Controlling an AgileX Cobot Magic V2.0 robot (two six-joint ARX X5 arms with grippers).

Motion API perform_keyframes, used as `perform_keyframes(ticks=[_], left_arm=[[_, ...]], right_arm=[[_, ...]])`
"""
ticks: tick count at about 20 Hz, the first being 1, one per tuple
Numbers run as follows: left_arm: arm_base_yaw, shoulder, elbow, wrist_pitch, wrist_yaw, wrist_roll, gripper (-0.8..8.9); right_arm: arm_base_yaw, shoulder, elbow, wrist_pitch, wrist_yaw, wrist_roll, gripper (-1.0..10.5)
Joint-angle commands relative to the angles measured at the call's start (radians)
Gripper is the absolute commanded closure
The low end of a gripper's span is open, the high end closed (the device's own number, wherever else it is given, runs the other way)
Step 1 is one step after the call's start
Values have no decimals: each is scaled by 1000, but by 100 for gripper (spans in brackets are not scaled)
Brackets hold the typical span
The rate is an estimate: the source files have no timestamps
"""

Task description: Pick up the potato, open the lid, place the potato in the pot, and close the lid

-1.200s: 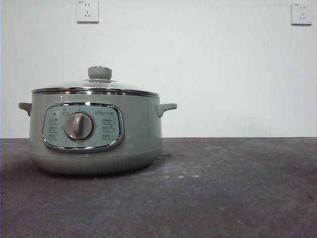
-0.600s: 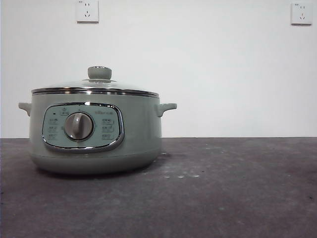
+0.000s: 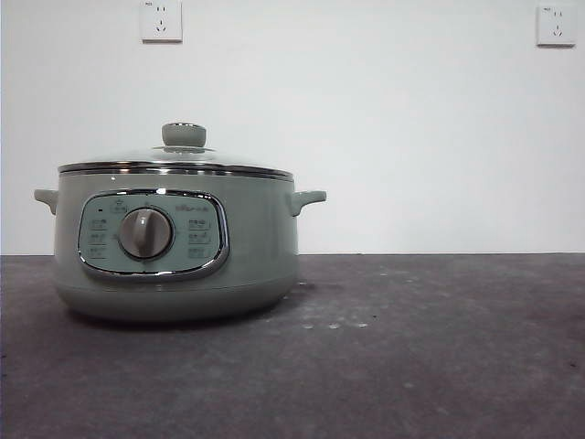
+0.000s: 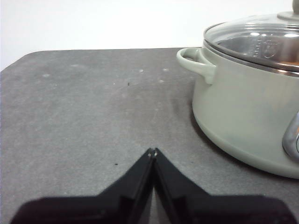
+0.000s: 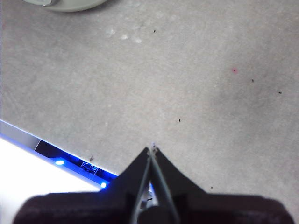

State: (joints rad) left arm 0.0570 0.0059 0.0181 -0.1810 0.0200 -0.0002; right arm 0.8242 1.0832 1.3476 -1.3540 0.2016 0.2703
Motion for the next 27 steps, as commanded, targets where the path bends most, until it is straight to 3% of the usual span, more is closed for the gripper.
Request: perform_keyframes(ticks=[1,15,18,20,24,27], left_arm=[[-3,-2,-11,6,6,-2,814],[-4,42,-11,15,6,0,814],[-4,58,-11,15,6,0,814],[-4,60,-11,15,6,1,814],[-4,61,-11,15,6,0,814],[-4,61,-11,15,6,0,814]], right_arm=[[1,-2,-11,0,0,7,946],[-13,-13,-10,10,20,6,946],[-93,-60,-28,72,104,-158,946],[-194,-164,-150,307,77,-179,946],[-451,-507,-629,942,-215,-207,946],[-609,-760,-966,1243,-231,-288,946]])
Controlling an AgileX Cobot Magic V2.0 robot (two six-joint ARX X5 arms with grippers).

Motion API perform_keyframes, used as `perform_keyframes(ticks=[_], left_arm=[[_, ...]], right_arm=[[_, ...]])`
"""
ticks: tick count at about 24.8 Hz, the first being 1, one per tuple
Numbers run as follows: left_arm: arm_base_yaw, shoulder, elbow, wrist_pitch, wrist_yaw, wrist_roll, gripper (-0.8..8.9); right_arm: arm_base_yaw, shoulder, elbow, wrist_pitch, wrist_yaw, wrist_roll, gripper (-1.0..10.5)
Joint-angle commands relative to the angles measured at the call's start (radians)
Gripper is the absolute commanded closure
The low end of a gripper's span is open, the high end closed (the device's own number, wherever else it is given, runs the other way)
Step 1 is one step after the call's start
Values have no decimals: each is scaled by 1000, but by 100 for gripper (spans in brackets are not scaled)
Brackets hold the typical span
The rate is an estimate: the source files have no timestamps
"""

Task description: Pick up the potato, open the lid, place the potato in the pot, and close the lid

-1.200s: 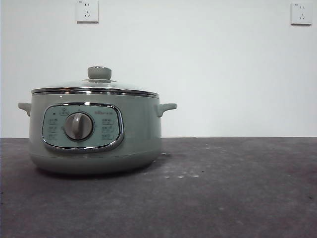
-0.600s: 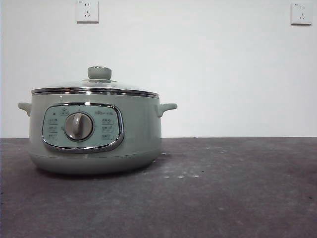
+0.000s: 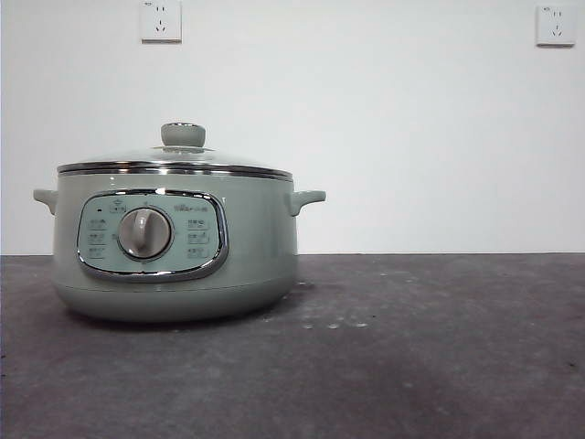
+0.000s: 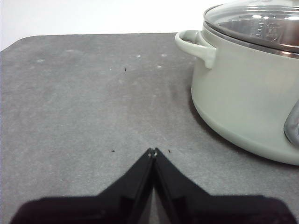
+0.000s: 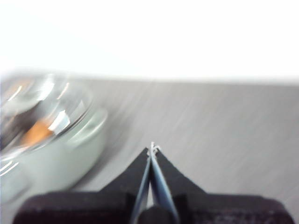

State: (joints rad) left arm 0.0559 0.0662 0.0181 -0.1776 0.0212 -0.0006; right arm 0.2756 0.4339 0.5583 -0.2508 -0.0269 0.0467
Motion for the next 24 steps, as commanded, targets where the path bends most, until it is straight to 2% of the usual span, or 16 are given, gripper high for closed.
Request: perform_keyframes(ticks=[1,4,10,14,18,24], left_arm=[[-3,0,-11,12,5,1,814],[-3,0,-11,12,5,1,814],[-3,0,-11,12,5,1,814],[-3,0,-11,12,5,1,814],[-3,0,-11,12,5,1,814],[-3,2,-11,12,5,1,814]], right_arm=[[-102,-177,-267,196,-3,-84,946],[-181,-304,-426,238,2,-85,946],[-244,-405,-545,218,2,-86,946],[-283,-418,-544,141,2,-139,946],[-303,-426,-544,63,1,-132,946],[-303,-426,-544,66,3,-118,946]])
